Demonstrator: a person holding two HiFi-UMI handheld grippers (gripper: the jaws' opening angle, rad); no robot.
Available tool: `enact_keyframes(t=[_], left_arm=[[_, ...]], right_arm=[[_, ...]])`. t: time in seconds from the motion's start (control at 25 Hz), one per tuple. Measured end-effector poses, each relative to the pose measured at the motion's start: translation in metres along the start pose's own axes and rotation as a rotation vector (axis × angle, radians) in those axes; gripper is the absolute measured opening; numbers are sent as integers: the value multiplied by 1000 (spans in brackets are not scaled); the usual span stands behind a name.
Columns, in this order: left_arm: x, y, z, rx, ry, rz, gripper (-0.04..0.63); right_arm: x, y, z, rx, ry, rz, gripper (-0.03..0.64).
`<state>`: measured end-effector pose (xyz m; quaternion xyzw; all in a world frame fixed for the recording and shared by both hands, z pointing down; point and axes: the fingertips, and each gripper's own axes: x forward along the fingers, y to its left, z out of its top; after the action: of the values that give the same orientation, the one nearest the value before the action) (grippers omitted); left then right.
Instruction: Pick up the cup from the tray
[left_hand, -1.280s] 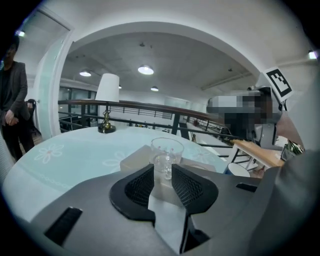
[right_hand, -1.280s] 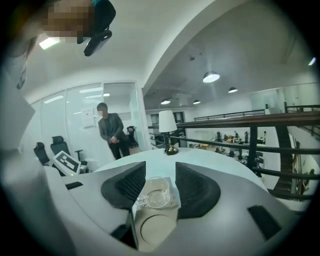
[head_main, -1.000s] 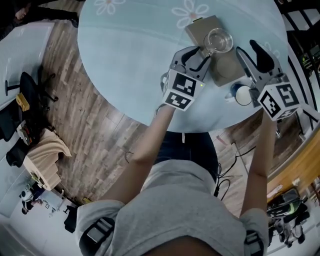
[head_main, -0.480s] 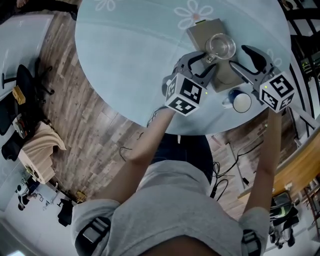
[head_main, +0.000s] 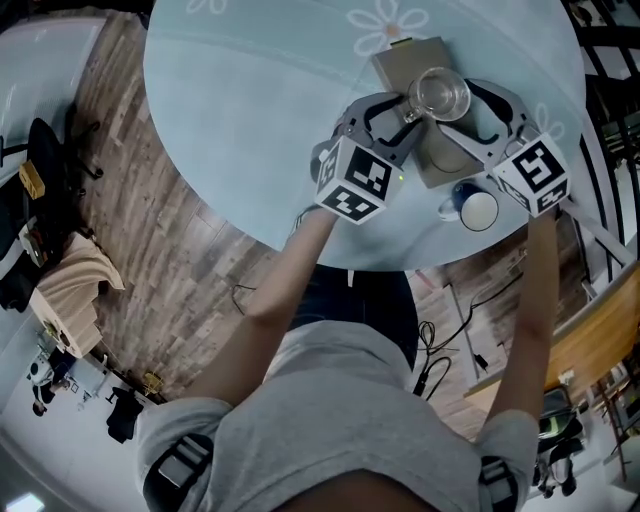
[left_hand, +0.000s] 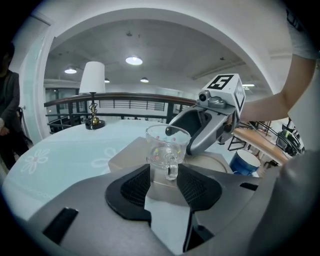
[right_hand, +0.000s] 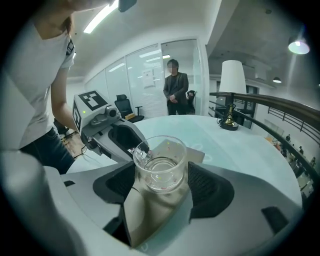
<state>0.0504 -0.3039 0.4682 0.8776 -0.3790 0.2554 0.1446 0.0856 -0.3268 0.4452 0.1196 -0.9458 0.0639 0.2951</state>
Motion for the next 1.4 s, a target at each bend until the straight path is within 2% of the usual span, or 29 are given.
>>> enact_keyframes(t=[0.2, 0.36, 0.44, 0.52, 0.6, 1.0, 1.16, 1.4], left_arm=[[1, 11, -3, -7, 2, 17, 173], [1, 9, -1, 27, 5, -5, 159], [1, 6, 1, 53, 5, -16, 131], [2, 1, 1, 86, 5, -16, 75], [1, -1, -1, 113, 10, 0, 61], [-27, 0, 4, 121, -11, 2, 58], [-53, -3, 10, 124, -33, 6, 58], [-93, -17, -3, 140, -29, -9, 57]], right_arm=[[13, 7, 0, -39, 16, 44, 293], [15, 8, -1, -49, 24, 54, 298], [15, 7, 0, -52, 30, 53, 298], [14, 6, -3, -56, 39, 43, 298], [15, 8, -3, -60, 33, 37, 298], [13, 28, 24, -100, 26, 8, 298], [8, 46, 44, -163, 38, 11, 298], [6, 89, 56, -138, 48, -7, 298]])
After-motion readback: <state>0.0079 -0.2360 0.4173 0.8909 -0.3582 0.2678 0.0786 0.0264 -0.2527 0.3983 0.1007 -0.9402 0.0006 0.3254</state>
